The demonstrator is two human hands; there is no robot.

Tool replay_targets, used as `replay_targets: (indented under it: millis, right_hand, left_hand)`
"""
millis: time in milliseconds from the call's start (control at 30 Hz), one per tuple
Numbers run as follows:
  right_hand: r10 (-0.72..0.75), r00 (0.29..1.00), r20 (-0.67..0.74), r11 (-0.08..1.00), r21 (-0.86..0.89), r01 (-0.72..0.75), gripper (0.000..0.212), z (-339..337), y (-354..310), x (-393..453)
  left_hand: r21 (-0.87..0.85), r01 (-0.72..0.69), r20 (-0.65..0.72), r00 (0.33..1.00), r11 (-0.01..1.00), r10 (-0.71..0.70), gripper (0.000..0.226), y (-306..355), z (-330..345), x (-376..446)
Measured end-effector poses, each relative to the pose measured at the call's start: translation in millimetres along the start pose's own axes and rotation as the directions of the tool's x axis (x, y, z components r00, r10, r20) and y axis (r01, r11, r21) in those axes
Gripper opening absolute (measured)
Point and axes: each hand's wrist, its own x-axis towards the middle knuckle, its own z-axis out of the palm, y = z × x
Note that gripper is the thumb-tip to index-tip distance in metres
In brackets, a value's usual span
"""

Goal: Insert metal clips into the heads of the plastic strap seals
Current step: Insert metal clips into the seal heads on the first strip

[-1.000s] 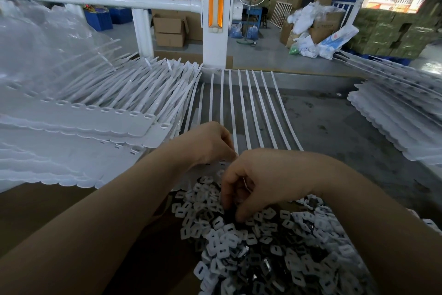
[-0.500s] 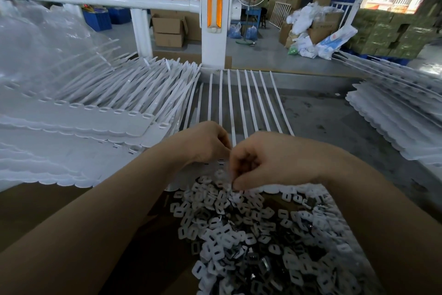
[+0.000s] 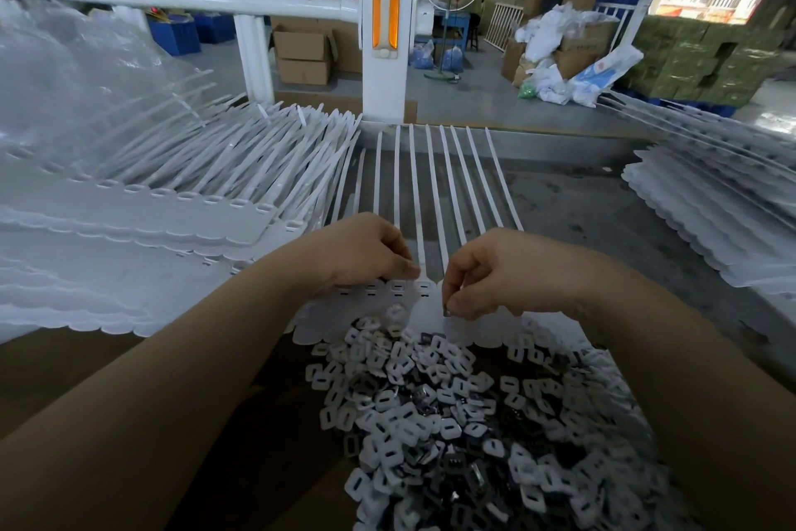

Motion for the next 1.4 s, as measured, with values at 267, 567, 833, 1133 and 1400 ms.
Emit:
replay_targets:
  millis: [267,567,833,1133,1400]
  right_hand:
    - [-0.001,1.0,0.008,0.998,0.068,0.0,0.003,-3.3,0.2,-1.6]
    - [0.028,0.999,-0.023,0.999,0.042,-0.027,0.007,-2.1,-0.8,-1.2]
    - [0.09,0.981,-0.173,0.973,0.224,-0.05,0.01,-4.6,1.0,1.9]
    - [0.117,0.976,-0.182,0.944,0.326,-0.052,0.015,-3.4,-2.3,1.2]
    - [0.109,0.979,-0.174,0.949,0.311,-0.051,0.012,-3.1,-4.3,0.3]
  left_hand:
    - [-0.027,0.002,0.005,1.0,1.0,-0.002,0.015,1.0,0.7,0.1]
    - [-0.036,-0.016,-0.009,1.0,0.999,0.015,0.012,1.1,0.7,-1.3]
    - [-0.072,-0.144,0.102,0.983,0.987,0.151,0.004,9.5,-2.3,-5.3]
    - [-0.178,-0.16,0.105,0.978,0.971,0.18,0.003,12.0,-1.1,-6.3]
    - [-0.217,-0.175,0.081,0.977,0.96,0.196,0.011,11.9,-3.4,-8.4]
